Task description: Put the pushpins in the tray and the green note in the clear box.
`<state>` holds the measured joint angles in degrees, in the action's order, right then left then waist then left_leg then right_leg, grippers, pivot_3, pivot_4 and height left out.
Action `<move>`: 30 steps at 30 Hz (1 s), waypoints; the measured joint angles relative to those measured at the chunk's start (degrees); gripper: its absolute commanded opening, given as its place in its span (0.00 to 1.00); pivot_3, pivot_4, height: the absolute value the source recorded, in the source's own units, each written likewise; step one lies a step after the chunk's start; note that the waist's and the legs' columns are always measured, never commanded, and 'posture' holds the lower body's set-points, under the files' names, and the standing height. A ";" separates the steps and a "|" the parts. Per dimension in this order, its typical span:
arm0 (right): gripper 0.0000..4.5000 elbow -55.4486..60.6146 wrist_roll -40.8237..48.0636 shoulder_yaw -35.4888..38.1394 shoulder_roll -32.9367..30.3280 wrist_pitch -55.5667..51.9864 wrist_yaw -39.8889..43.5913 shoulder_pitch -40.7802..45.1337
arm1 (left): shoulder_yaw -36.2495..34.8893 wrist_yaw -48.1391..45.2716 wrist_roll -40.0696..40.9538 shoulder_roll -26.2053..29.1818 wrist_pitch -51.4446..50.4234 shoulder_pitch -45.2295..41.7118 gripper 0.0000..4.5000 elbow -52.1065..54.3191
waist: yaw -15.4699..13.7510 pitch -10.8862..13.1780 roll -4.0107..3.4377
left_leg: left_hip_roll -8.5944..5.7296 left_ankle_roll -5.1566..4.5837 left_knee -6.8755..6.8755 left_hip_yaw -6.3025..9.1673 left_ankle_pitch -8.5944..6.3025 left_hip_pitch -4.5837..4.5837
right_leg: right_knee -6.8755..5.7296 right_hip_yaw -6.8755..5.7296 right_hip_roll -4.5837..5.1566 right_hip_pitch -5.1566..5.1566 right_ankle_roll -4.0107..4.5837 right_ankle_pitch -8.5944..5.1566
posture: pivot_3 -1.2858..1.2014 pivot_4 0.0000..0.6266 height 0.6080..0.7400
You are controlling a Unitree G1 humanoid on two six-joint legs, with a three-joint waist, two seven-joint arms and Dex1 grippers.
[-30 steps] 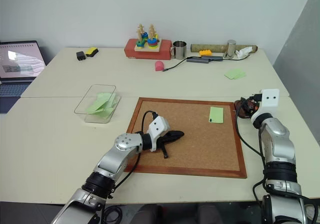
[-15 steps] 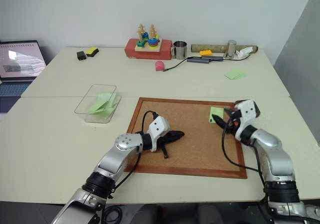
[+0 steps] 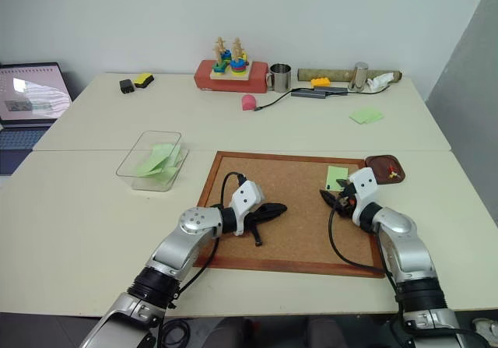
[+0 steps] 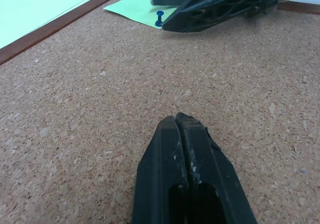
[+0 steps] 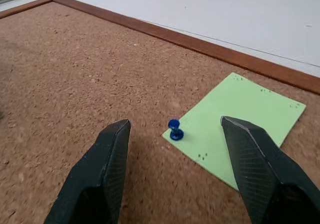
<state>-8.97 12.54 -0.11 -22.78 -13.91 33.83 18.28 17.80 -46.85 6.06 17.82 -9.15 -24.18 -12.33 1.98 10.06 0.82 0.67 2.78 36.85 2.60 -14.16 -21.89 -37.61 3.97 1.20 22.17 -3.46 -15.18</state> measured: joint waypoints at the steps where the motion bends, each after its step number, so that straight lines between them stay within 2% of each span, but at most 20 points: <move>1: 0.57 -0.59 -0.12 -0.01 0.27 0.33 -0.09 0.18 | 0.01 0.00 0.00 0.00 0.00 0.01 0.00 0.00 | 0.00 0.00 0.00 | 0.00 0.00 0.00 0.00 0.00 0.00 | 0.00 0.00 0.00 0.00 0.00 0.00 | 0.52 0.24 1.00; 6: 0.34 -1.59 -0.59 -0.03 0.69 1.75 -0.12 0.49 | -0.01 0.02 0.00 0.00 0.00 0.27 0.00 0.00 | 0.00 0.00 0.00 | 0.00 0.00 0.00 0.00 0.00 0.00 | 0.00 0.00 0.00 0.00 0.00 0.00 | 0.52 0.24 1.00; 10: 0.12 -1.81 -0.94 -0.05 0.74 2.35 -0.10 0.49 | -0.01 0.04 0.00 0.00 0.00 0.53 0.00 0.02 | 0.01 0.00 0.00 | 0.00 0.00 0.00 0.00 0.00 0.00 | 0.00 0.00 0.00 0.00 0.00 0.00 | 0.52 0.24 1.00; 13: 0.01 -1.80 -1.08 -0.44 0.80 2.69 0.13 0.49 | -0.01 0.07 0.00 0.00 0.00 0.60 0.00 0.02 | 0.01 0.00 0.00 | 0.00 0.00 0.00 0.00 0.00 0.00 | 0.00 0.00 0.00 0.00 0.00 0.00 | 0.52 0.24 1.00; 23: 0.01 -0.71 -1.08 -0.51 0.67 2.34 0.08 0.24 | -0.04 0.06 0.00 0.00 0.00 0.71 0.00 0.18 | 0.00 0.00 0.00 | 0.00 0.00 0.00 0.00 0.00 -0.01 | 0.00 0.00 0.00 0.01 0.00 0.00 | 0.52 0.24 1.00; 30: 0.01 8.77 0.12 -0.43 -1.69 1.30 1.82 0.38 | -0.05 0.09 0.00 -0.10 -0.01 0.65 0.00 0.19 | 0.00 0.00 0.00 | 0.00 0.00 -0.01 0.03 0.00 -0.02 | 0.04 -0.02 0.00 0.00 0.00 0.00 | 0.52 0.24 1.00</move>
<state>-0.20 12.65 -0.54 -24.47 -12.61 35.64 18.65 17.76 -46.76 6.06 17.72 -9.17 -23.53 -12.14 1.98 10.06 0.82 0.67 2.78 36.84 2.63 -14.16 -21.91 -37.57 3.95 1.21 22.18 -3.47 -15.18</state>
